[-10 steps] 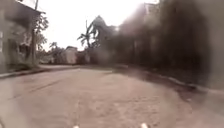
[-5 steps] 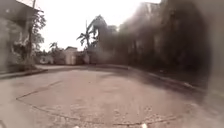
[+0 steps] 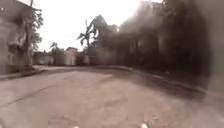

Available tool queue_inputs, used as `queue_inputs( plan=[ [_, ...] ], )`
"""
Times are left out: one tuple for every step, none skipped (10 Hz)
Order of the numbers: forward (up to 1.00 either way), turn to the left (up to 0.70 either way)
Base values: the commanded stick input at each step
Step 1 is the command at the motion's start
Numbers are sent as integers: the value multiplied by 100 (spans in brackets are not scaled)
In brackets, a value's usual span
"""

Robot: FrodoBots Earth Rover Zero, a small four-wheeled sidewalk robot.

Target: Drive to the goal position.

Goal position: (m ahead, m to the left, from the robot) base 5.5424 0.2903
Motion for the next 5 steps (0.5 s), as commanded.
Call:
queue_inputs(
  plan=[
    [100,0],
    [100,0],
    [100,0],
    [100,0],
    [100,0]
  ],
)
